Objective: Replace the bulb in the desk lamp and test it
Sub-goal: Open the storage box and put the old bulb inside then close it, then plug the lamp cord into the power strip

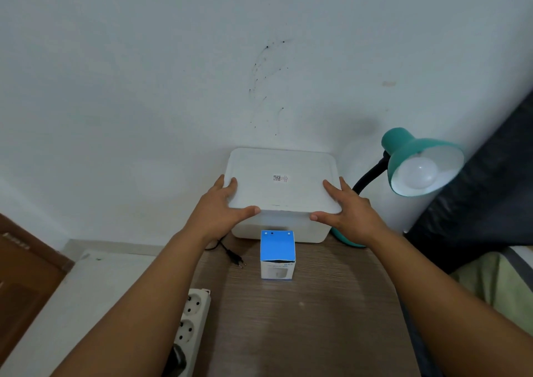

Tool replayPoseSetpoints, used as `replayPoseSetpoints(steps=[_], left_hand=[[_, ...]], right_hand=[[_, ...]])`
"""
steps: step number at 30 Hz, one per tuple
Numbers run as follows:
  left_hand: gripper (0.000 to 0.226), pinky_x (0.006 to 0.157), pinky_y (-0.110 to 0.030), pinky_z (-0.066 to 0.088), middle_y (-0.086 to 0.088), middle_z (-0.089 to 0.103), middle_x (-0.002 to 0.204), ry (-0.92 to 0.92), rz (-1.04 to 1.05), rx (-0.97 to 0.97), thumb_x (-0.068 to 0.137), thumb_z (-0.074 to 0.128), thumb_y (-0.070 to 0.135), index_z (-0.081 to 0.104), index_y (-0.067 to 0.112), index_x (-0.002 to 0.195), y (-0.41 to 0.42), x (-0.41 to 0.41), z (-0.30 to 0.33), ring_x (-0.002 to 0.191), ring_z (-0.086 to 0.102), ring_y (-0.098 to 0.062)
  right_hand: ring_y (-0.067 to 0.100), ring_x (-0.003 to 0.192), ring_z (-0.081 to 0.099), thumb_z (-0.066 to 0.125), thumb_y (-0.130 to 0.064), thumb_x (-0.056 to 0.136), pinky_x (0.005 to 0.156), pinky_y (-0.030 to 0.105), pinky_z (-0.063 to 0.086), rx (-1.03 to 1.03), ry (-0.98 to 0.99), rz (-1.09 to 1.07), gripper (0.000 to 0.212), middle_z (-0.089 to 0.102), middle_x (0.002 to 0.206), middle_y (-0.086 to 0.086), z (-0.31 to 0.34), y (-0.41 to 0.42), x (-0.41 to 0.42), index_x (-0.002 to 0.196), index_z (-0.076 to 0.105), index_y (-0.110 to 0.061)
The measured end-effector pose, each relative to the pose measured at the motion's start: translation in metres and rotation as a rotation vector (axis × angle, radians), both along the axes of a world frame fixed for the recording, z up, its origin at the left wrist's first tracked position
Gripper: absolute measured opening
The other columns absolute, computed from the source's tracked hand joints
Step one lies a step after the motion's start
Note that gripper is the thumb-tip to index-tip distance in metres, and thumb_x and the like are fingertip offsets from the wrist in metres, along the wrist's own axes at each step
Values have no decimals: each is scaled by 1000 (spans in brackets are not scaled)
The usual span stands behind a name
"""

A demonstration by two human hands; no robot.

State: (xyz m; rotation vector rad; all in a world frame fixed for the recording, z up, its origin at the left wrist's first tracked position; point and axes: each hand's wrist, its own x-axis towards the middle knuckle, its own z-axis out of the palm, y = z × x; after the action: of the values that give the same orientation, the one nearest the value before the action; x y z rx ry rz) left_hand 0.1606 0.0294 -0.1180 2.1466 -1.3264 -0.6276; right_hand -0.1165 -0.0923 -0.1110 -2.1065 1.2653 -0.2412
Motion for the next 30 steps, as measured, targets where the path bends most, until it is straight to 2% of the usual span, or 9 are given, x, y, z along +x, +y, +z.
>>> replayPoseSetpoints(steps=[6, 10, 15, 19, 21, 23, 27, 29, 30], left_hand=[[87, 120, -37, 21, -3, 7, 168, -56, 17, 31, 89, 61, 60, 22, 24, 159, 18, -17, 11, 153, 18, -24], [82, 122, -36, 16, -3, 7, 168, -46, -16, 27, 93, 60, 54, 21, 24, 159, 44, -21, 12, 154, 14, -22], [77, 122, -31, 20, 3, 19, 166, 17, -18, -56, 94, 63, 45, 23, 28, 158, 82, -22, 16, 152, 18, -14], [70, 109, -20, 26, 5, 35, 159, 85, 42, -49, 94, 66, 41, 34, 28, 155, 118, -15, 11, 146, 33, -14], [66, 109, -25, 31, 5, 41, 156, 122, 65, -14, 93, 66, 43, 40, 29, 152, 138, -6, 4, 143, 39, -16], [64, 110, -29, 33, 7, 42, 155, 197, 79, 12, 93, 66, 45, 42, 32, 150, 158, 4, -6, 142, 41, -15], [59, 106, -30, 36, 7, 51, 149, 340, 153, 23, 93, 68, 41, 47, 33, 147, 192, 18, -22, 135, 48, -11], [54, 103, -28, 36, 8, 54, 146, 386, 160, 44, 95, 66, 36, 49, 34, 146, 204, 23, -30, 129, 51, -8], [52, 102, -27, 35, 8, 54, 145, 408, 157, 60, 96, 65, 33, 49, 34, 145, 208, 24, -35, 127, 51, -6]], right_hand=[[27, 151, 14, 59, -61, 87, 116, 42, 26, -44, 55, -44, 89, 2, 166, 6, -4, 17, 3, 157, 11, -34], [27, 152, 11, 56, -62, 88, 120, 48, 24, -84, 22, -55, 87, 1, 166, 7, -16, 30, -5, 157, 12, -33], [23, 151, 14, 60, -47, 92, 117, 47, 24, -258, -86, -180, 71, 13, 165, 6, -17, 59, -13, 153, 31, -25], [20, 143, 33, 66, -29, 93, 115, 36, 27, -390, -252, -165, 51, 37, 156, 2, -10, 89, -7, 141, 50, -20], [17, 136, 42, 67, -25, 92, 114, 35, 33, -407, -315, -91, 43, 49, 147, -1, -6, 106, 5, 134, 57, -20], [13, 124, 51, 66, -24, 92, 105, 34, 44, -375, -370, -19, 36, 55, 135, -9, -2, 125, 21, 128, 61, -21], [4, 100, 56, 67, -23, 92, 81, 5, 41, -274, -385, 93, 30, 59, 114, -14, -5, 158, 63, 122, 65, -22], [3, 96, 55, 67, -23, 92, 80, 7, 43, -190, -344, 133, 33, 59, 110, -12, -13, 169, 85, 124, 65, -20], [6, 95, 55, 66, -22, 92, 83, 14, 45, -150, -301, 157, 35, 60, 109, -9, -19, 172, 95, 127, 64, -18]])
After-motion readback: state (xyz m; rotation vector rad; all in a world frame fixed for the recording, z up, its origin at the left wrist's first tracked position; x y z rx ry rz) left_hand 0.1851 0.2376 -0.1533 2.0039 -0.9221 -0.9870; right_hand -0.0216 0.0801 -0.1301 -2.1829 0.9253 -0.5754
